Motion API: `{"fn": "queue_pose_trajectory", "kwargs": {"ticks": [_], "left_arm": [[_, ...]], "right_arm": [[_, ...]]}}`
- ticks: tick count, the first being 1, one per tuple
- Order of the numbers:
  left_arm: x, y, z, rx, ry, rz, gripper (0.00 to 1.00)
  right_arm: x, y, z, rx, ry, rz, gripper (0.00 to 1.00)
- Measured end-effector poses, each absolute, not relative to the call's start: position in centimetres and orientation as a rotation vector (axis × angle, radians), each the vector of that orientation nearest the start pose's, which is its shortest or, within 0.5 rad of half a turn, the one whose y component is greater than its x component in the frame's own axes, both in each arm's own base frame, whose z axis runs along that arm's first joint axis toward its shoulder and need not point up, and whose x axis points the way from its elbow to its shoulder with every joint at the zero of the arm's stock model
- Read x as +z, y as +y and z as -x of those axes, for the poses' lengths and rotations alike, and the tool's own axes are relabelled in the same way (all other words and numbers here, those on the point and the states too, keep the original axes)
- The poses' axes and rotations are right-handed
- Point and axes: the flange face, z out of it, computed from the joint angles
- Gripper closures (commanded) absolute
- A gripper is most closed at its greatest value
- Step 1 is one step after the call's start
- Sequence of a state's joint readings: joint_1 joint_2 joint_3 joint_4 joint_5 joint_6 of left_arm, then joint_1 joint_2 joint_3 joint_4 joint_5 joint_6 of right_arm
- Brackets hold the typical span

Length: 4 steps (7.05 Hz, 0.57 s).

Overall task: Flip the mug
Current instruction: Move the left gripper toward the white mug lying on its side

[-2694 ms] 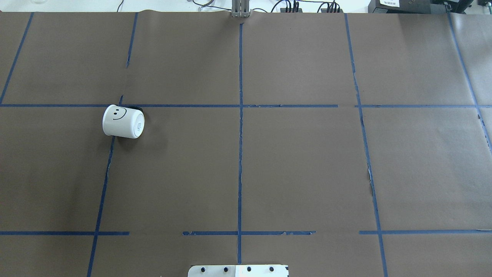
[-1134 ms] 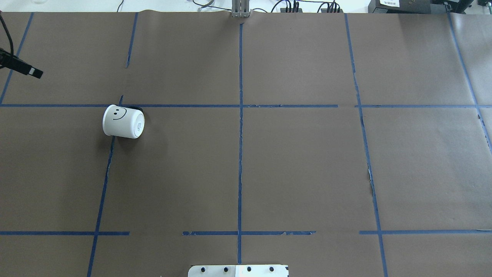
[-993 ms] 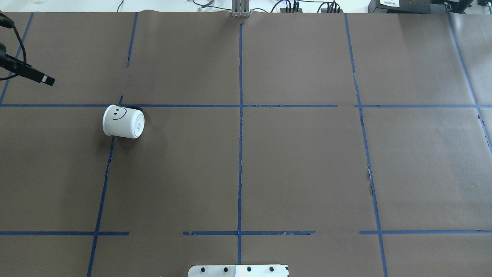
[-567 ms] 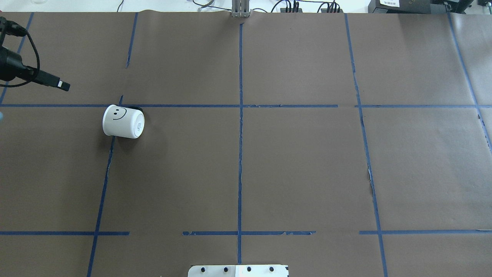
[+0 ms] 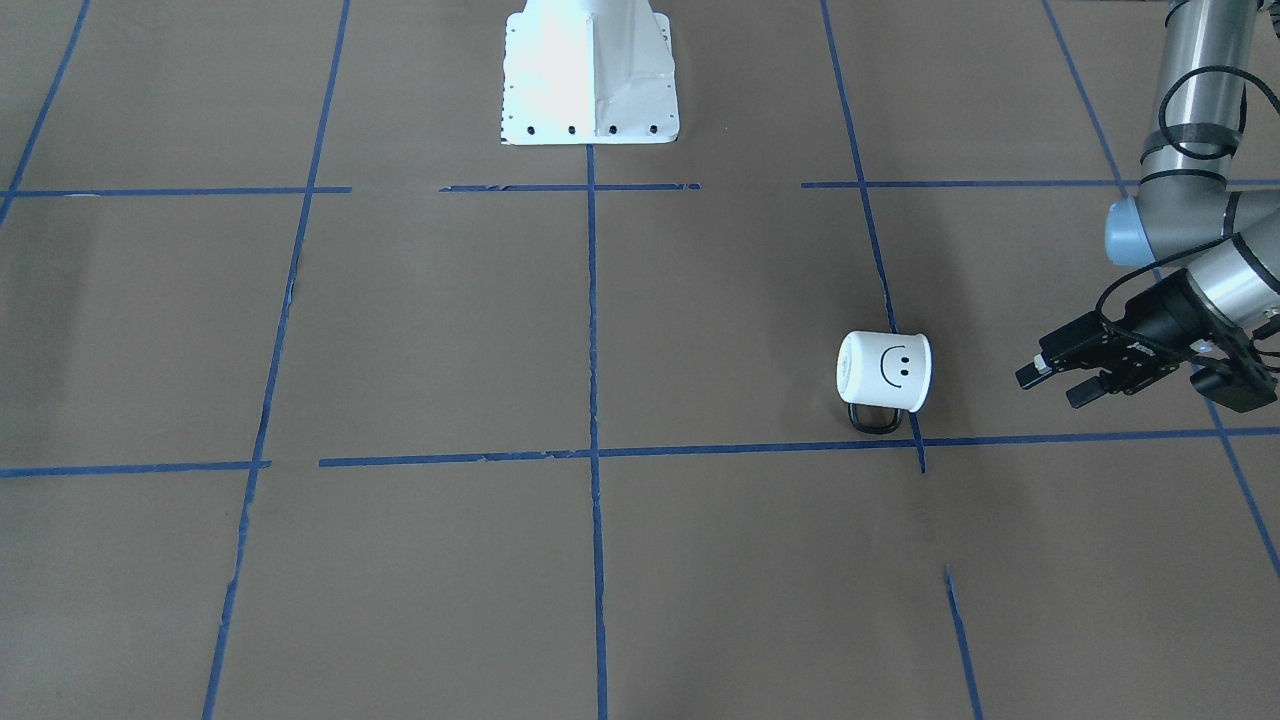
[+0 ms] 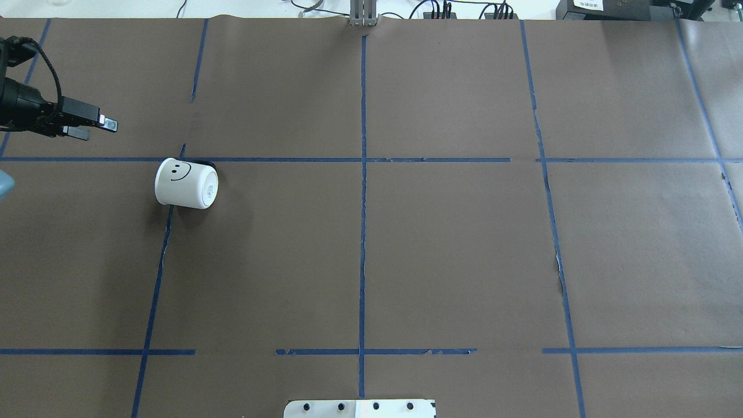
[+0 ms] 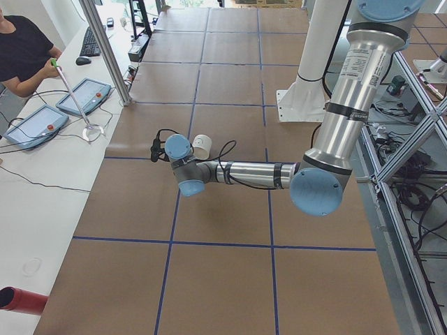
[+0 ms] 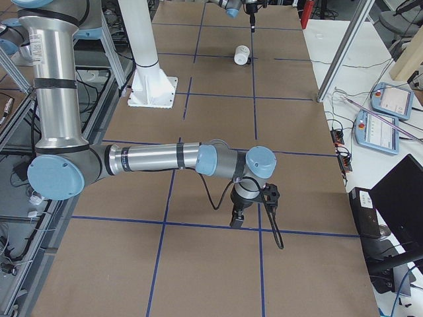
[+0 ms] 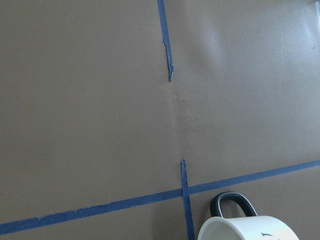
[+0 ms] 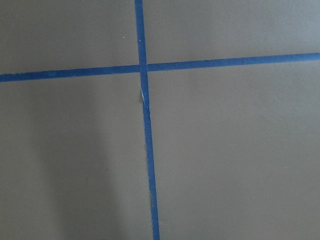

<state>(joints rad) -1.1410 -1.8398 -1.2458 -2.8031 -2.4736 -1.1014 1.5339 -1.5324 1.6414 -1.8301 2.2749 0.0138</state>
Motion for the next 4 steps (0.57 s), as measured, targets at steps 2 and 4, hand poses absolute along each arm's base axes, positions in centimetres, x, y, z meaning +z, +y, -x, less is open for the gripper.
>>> {"fn": "queue_pose_trajectory", "kwargs": {"ticks": [2,4], "left_arm": [[53.1,-55.8,-20.6,-0.054,1.371,-0.248,0.0],[53.4,-54.2,-22.7,-0.092,1.44,-0.267,0.0]], "right_arm": [[63.5,-49.6,-5.1,0.031,-0.699,0.162,0.0],[63.5,-49.6,-5.1,0.031,-0.699,0.162,0.0]]}}
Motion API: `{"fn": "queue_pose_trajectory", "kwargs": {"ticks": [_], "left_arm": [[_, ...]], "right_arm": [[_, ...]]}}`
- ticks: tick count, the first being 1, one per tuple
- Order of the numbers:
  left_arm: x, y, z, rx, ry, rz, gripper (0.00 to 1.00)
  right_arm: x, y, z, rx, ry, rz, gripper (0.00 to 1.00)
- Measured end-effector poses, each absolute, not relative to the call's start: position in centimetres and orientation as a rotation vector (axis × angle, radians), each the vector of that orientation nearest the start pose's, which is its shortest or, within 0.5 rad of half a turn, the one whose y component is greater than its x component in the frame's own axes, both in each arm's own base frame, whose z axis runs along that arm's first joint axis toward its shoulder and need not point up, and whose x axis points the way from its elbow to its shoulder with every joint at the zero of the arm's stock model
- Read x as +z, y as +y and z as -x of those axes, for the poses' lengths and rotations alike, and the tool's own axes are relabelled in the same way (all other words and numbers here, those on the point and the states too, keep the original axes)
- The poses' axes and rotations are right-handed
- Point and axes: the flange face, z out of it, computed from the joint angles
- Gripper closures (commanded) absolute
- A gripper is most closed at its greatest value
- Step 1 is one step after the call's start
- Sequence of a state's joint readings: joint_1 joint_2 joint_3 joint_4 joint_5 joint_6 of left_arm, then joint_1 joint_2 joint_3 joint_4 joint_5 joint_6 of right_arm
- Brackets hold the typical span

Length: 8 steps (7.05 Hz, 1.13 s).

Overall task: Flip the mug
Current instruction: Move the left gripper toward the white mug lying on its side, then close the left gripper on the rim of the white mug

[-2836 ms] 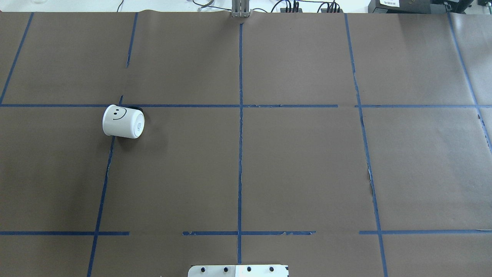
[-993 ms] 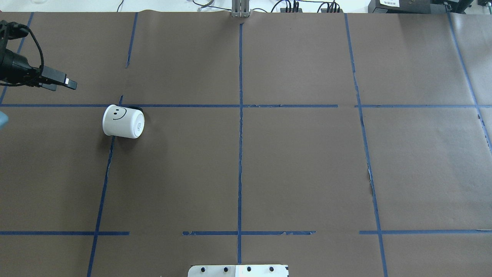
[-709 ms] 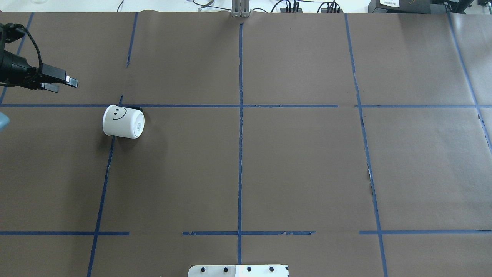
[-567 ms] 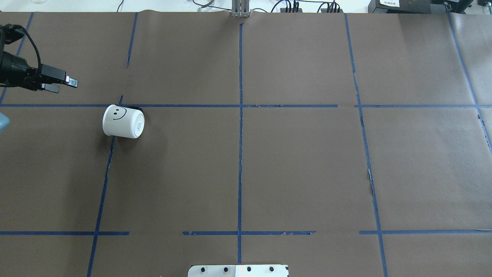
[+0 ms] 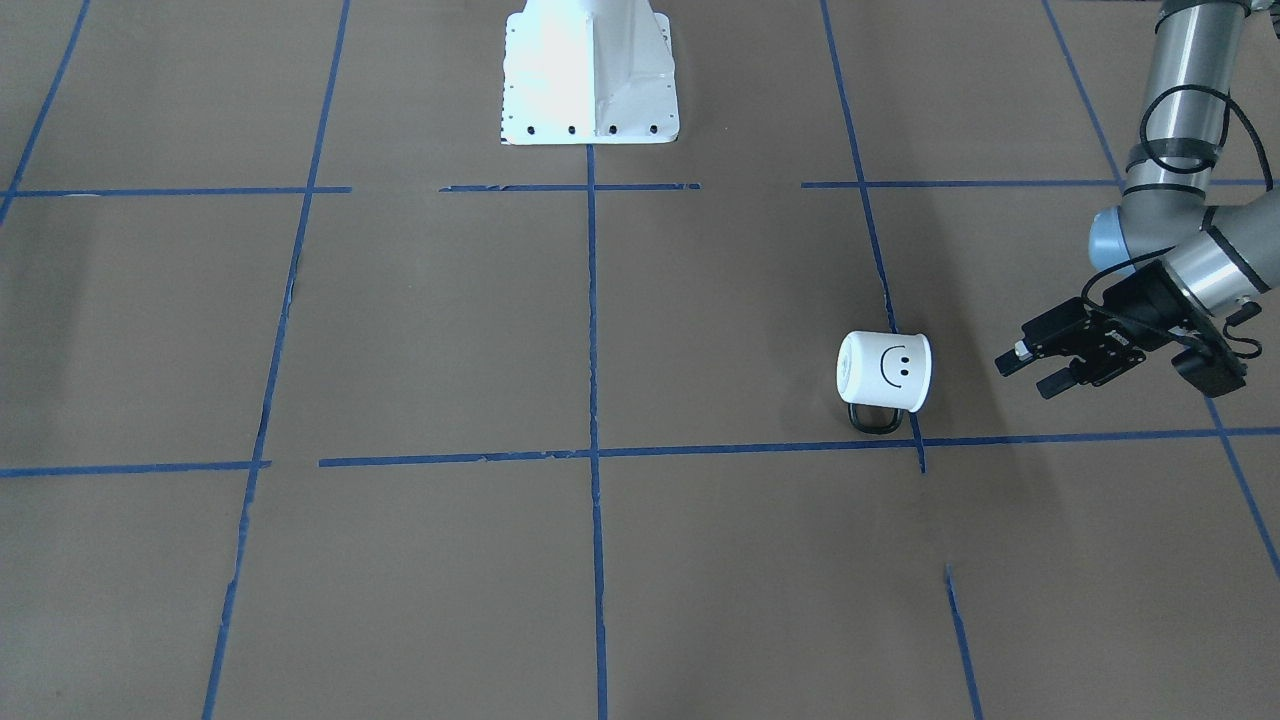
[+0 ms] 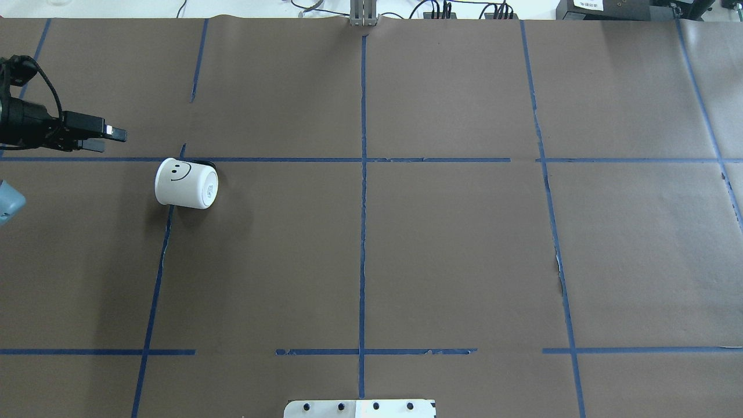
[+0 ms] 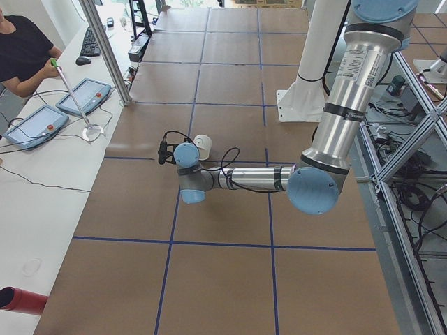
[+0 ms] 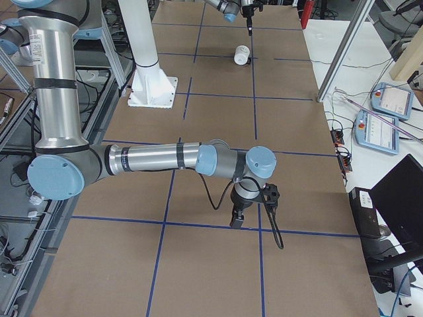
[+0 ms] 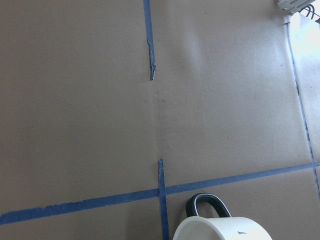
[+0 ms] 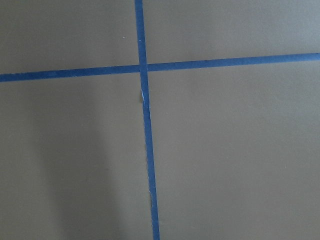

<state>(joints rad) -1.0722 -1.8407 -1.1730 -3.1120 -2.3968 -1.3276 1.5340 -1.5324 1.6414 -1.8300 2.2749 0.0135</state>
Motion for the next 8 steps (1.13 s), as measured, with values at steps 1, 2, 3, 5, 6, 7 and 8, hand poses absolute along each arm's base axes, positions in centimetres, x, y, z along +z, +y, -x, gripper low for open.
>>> {"fn": "queue_pose_trajectory", "kwargs": {"ticks": [1,2,3,5,6,7,8], "left_arm": [[53.4,-53.3,-24.2,-0.121,1.482,-0.275,0.0],[53.4,-52.5,-25.3,-0.146,1.516,-0.276,0.0],[53.4,-52.1,-26.0,-0.162,1.537,-0.28,0.0],[53.2,-51.6,-26.8,-0.19,1.564,-0.255,0.0],[53.0,-51.2,-27.5,-0.19,1.575,-0.239,0.0],[52.7,-50.9,-28.2,-0.183,1.583,-0.227,0.0],[52.3,-50.8,-29.0,-0.173,1.589,-0.219,0.0]], "right_arm": [[63.5,-49.6,-5.1,0.03,-0.699,0.161,0.0],[63.5,-49.6,-5.1,0.03,-0.699,0.161,0.0],[63.5,-49.6,-5.1,0.03,-0.699,0.162,0.0],[63.5,-49.6,-5.1,0.031,-0.699,0.162,0.0],[63.5,-49.6,-5.1,0.031,-0.699,0.162,0.0],[63.5,-49.6,-5.1,0.031,-0.699,0.162,0.0],[63.5,-49.6,-5.1,0.031,-0.699,0.162,0.0]]}}
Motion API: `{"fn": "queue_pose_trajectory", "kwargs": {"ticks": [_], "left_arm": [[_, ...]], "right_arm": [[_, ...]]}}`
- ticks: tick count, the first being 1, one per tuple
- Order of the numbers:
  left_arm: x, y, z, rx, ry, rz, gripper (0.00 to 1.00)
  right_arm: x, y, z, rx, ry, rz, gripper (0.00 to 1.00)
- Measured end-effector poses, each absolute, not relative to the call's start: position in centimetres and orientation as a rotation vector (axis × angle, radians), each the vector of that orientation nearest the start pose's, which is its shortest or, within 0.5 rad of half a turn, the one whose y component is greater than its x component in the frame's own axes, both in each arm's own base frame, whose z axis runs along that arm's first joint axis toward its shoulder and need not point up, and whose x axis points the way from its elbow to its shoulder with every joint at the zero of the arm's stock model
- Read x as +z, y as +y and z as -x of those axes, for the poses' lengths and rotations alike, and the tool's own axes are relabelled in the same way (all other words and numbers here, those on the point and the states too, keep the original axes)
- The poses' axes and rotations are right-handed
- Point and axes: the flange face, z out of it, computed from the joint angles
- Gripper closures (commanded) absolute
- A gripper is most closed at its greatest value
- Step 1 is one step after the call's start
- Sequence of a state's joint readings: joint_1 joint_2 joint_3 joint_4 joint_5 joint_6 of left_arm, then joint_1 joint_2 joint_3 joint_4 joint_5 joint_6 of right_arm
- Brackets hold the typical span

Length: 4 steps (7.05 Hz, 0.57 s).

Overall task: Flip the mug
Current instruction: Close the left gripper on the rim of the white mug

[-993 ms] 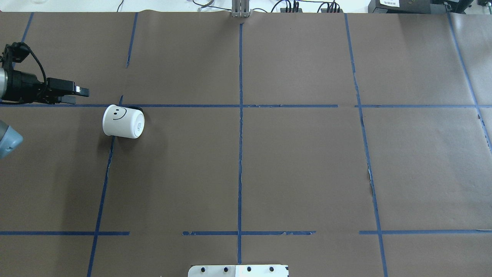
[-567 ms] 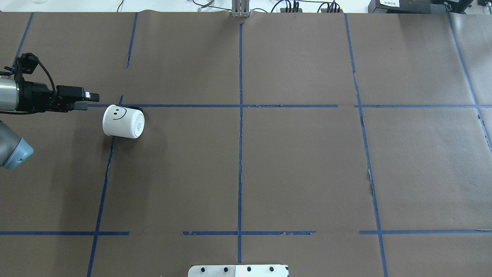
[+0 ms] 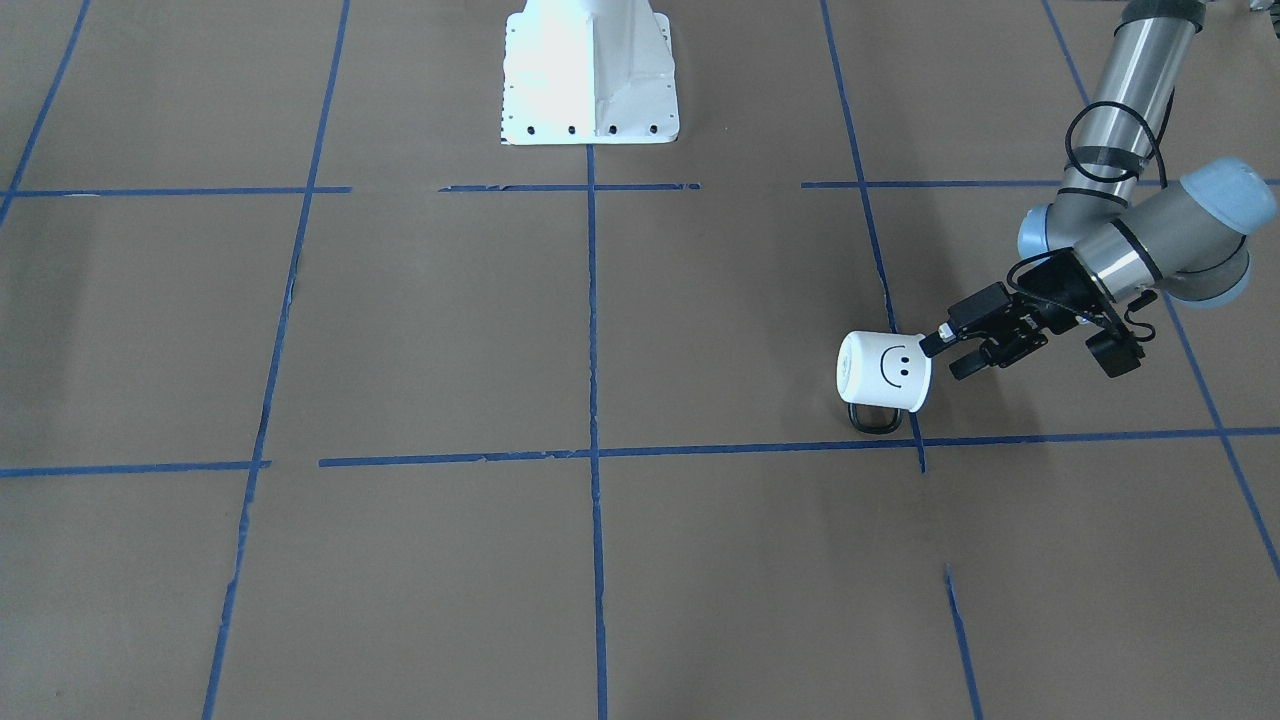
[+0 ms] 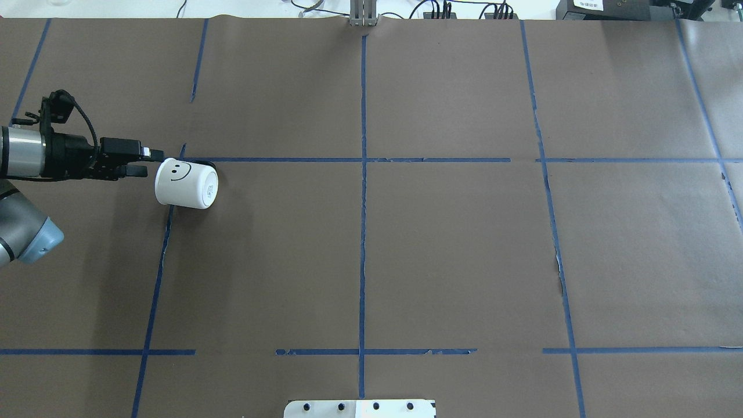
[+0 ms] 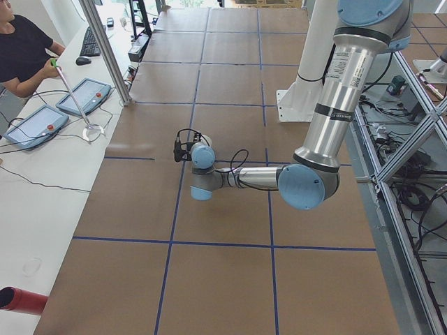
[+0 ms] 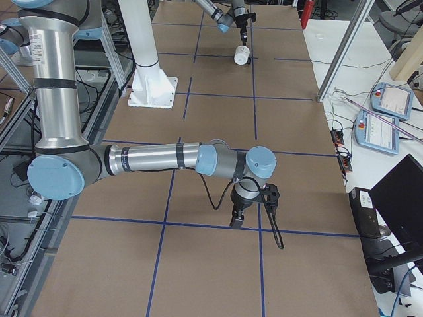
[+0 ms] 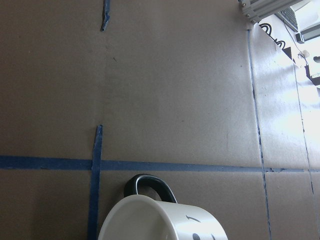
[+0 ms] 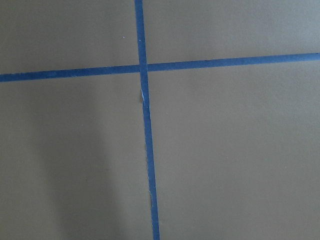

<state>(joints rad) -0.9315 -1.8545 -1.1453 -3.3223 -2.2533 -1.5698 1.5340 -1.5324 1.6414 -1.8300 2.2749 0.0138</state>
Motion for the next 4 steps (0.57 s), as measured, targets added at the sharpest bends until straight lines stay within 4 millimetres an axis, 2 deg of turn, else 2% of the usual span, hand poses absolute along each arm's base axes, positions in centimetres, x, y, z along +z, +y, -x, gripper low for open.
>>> {"fn": "queue_pose_trajectory", "kwargs": {"ticks": [2,4], "left_arm": [[51.6,-50.7,-30.2,-0.158,1.597,-0.211,0.12],[51.3,-50.6,-30.9,-0.15,1.6,-0.206,0.18]], "right_arm": [[63.5,-49.6,-5.1,0.031,-0.699,0.162,0.0],[63.5,-49.6,-5.1,0.031,-0.699,0.162,0.0]]}}
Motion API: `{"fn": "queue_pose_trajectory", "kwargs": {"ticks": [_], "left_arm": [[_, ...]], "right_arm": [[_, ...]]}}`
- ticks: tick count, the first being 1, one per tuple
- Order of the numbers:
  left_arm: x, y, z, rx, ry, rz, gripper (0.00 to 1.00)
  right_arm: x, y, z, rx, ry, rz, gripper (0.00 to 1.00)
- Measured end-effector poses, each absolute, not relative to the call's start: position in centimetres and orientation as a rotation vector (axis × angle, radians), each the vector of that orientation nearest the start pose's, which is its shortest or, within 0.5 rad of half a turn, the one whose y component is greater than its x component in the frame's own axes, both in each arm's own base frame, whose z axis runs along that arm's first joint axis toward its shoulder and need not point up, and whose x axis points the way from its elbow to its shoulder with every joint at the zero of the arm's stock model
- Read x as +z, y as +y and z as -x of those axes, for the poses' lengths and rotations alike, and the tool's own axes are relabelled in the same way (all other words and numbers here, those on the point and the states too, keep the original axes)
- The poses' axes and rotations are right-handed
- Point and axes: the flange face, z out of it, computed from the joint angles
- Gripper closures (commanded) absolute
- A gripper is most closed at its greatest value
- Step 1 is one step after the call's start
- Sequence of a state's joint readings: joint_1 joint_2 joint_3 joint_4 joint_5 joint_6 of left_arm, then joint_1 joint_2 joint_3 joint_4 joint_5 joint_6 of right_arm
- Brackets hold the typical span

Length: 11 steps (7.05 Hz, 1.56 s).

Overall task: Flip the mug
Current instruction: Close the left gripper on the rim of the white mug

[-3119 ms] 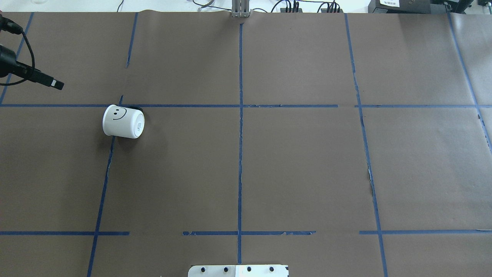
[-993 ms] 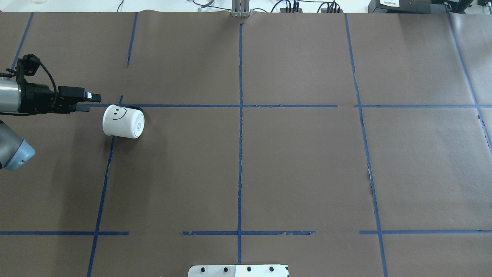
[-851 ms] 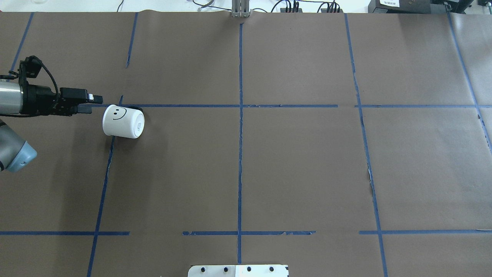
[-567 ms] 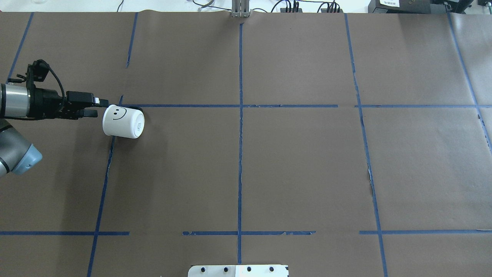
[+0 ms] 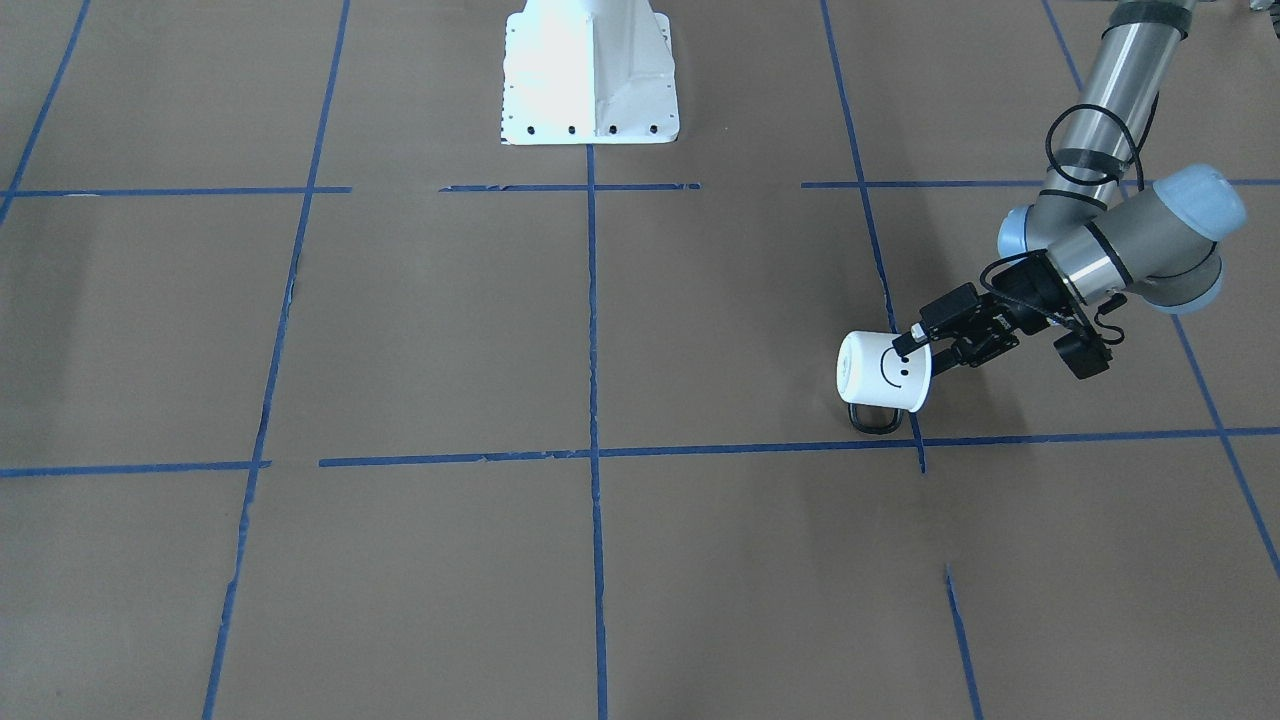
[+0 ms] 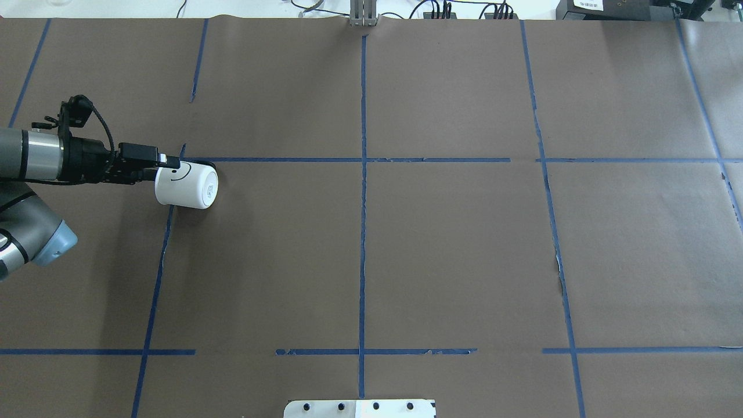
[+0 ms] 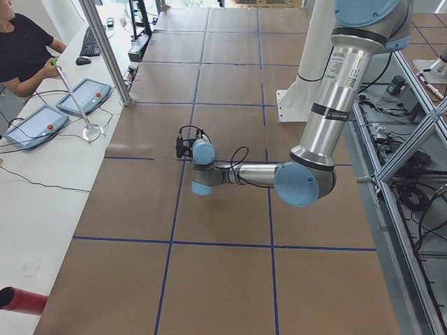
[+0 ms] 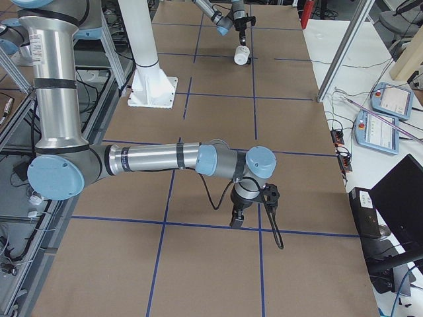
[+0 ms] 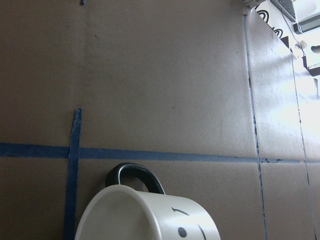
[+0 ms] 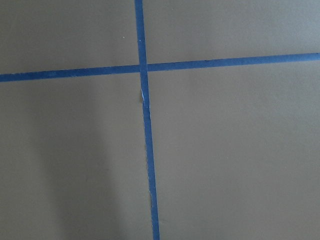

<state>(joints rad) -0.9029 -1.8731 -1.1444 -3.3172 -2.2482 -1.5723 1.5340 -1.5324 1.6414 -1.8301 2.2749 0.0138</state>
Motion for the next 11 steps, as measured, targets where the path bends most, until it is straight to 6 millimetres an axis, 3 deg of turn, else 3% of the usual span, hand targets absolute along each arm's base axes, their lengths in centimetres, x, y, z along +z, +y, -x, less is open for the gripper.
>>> {"fn": "queue_pose_trajectory", "kwargs": {"ticks": [2,9,11], "left_arm": [[51.0,-50.5,-31.3,-0.144,1.603,-0.203,0.28],[50.3,-50.4,-31.5,-0.152,1.617,-0.182,0.36],[50.0,-50.3,-31.5,-0.149,1.621,-0.183,0.44]], "right_arm": [[63.5,-49.6,-5.1,0.031,-0.699,0.162,0.0],[63.5,-49.6,-5.1,0.031,-0.699,0.162,0.0],[63.5,-49.6,-5.1,0.031,-0.699,0.162,0.0]]}}
